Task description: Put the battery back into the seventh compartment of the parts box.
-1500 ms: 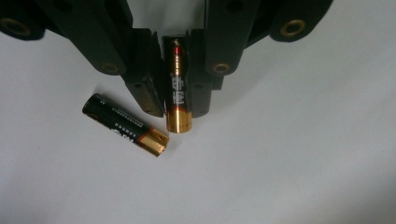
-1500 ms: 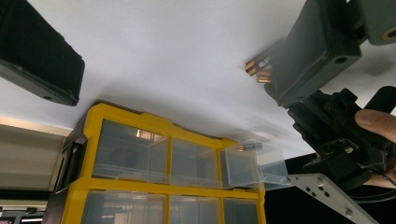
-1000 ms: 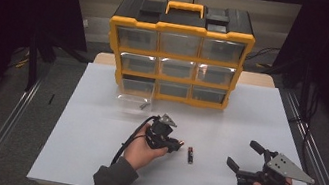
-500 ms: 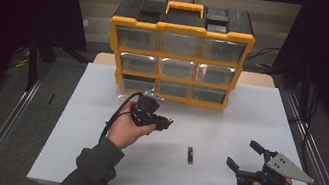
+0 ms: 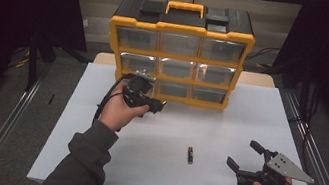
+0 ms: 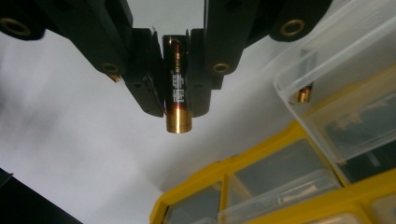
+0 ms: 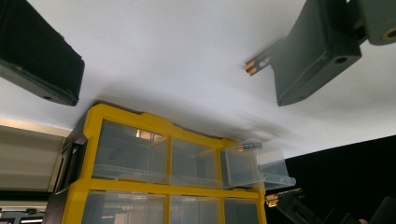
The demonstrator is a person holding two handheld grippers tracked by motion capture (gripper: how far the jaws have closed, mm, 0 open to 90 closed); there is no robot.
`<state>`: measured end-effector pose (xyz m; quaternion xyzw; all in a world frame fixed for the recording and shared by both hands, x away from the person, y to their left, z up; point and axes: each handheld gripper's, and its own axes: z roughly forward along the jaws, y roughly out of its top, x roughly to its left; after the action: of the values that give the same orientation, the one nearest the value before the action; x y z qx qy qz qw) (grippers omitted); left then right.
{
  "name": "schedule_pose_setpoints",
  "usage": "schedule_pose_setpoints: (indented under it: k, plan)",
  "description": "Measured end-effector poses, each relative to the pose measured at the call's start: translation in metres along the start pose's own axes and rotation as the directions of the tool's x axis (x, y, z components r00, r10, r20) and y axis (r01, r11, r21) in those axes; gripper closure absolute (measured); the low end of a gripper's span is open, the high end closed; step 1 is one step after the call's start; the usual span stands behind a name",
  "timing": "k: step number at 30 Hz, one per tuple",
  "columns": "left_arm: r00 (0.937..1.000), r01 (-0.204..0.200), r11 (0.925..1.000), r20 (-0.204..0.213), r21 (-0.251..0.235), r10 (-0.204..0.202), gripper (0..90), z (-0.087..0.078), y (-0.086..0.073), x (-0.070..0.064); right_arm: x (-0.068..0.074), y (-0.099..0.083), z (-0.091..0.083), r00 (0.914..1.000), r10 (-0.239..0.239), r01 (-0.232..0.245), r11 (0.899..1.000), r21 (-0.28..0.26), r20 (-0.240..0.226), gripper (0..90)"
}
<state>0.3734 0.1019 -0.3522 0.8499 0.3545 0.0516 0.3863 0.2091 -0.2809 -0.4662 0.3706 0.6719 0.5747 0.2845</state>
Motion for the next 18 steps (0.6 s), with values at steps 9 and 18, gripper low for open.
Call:
schedule_pose_setpoints:
  k: [9,18]
  plan:
    - [0.9992,0.022,0.9996,-0.035,-0.017,-0.022,77.4,-0.007,0.010,0.015,0.000,0.000,0.000,1.0000,0.000,0.000,1.000,0.000,-0.004,1.8]
    - [0.9934,0.073,0.9967,-0.087,-0.036,-0.075,77.4,-0.004,0.012,0.037,0.000,0.000,0.000,1.0000,0.003,-0.003,1.000,0.002,0.000,1.7]
